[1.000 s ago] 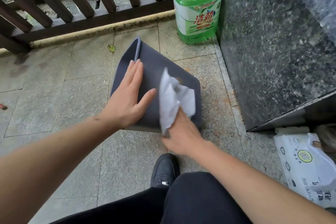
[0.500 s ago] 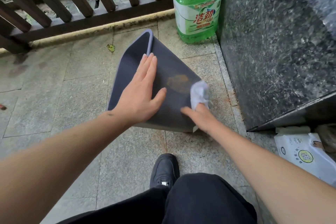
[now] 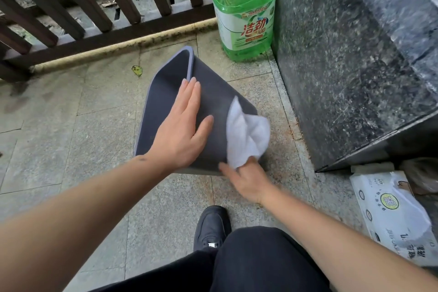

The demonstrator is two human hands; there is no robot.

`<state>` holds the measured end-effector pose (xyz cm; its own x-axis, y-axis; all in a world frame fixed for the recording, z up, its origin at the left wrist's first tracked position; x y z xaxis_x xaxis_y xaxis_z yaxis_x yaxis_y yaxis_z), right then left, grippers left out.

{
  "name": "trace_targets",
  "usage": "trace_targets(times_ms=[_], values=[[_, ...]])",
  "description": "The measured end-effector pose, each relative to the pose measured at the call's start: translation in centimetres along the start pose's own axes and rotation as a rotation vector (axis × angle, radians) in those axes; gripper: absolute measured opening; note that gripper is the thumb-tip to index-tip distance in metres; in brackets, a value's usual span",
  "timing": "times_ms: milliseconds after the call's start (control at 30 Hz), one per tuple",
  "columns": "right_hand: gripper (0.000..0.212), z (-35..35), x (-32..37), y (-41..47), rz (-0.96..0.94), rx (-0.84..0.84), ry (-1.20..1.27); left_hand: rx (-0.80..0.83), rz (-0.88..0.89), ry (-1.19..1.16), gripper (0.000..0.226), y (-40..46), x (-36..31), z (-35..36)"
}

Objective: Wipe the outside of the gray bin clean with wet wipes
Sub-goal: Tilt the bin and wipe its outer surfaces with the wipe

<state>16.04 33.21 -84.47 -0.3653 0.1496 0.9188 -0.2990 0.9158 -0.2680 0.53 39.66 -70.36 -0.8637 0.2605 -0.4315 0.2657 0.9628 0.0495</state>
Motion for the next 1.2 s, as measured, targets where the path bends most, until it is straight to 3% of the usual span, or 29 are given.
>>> trace_targets(times_ms=[133, 233, 300, 467, 533, 600, 700, 867, 967, 1067, 1200], values=[[0.064, -0.6, -3.3, 2.6, 0.483, -0.259, 0.42, 0.006, 0.015, -0.022, 0.072, 0.1, -1.2, 0.4], [0.068, -1.2, -2.0, 5.8, 0.543, -0.378, 0.502, 0.021, 0.038, -0.035, 0.071, 0.4, -2.2, 0.9], [0.07, -1.4, 1.0, 7.2, 0.43, -0.327, 0.431, 0.03, 0.045, -0.035, 0.073, 0.4, -2.4, 1.0], [0.052, 1.1, 7.6, 5.9, -0.267, -0.259, 0.097, 0.038, 0.032, -0.058, 0.076, 0.4, -1.8, 0.9], [0.05, 1.9, 6.1, 5.3, -0.299, -0.18, 0.152, 0.041, 0.007, -0.045, 0.075, 0.0, -0.8, 0.3], [0.044, 1.9, 2.5, 4.4, -0.18, -0.248, 0.118, 0.03, -0.02, -0.018, 0.075, -0.4, 0.1, -0.4], [0.039, 0.9, -1.5, 3.9, 0.17, -0.324, 0.182, 0.011, -0.038, -0.016, 0.074, -0.5, 0.4, -0.6], [0.06, -0.9, -3.6, 5.1, 0.574, -0.393, 0.387, 0.021, -0.007, -0.007, 0.07, -0.2, -0.7, 0.0], [0.06, -1.0, -5.2, 3.9, 0.68, -0.321, 0.334, 0.009, -0.001, 0.005, 0.069, 0.0, -0.7, 0.0], [0.058, 0.4, -4.6, 2.1, 0.582, -0.323, 0.251, 0.006, -0.008, 0.009, 0.067, -0.1, 0.0, -0.2], [0.043, 1.4, 0.5, 0.0, 0.059, -0.233, 0.253, -0.014, -0.022, 0.036, 0.066, -0.4, 0.9, -0.4]])
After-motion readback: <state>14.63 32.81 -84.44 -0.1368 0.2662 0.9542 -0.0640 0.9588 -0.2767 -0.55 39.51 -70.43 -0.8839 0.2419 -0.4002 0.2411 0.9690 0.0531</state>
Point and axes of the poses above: each hand's wrist, its own y-axis towards the middle knuckle, its own z-axis out of the palm, x = y × z, the point moved 2 cm from there along y, towards the middle knuckle, and after that the axes turned 2 degrees about -x, right-handed, at the moved point
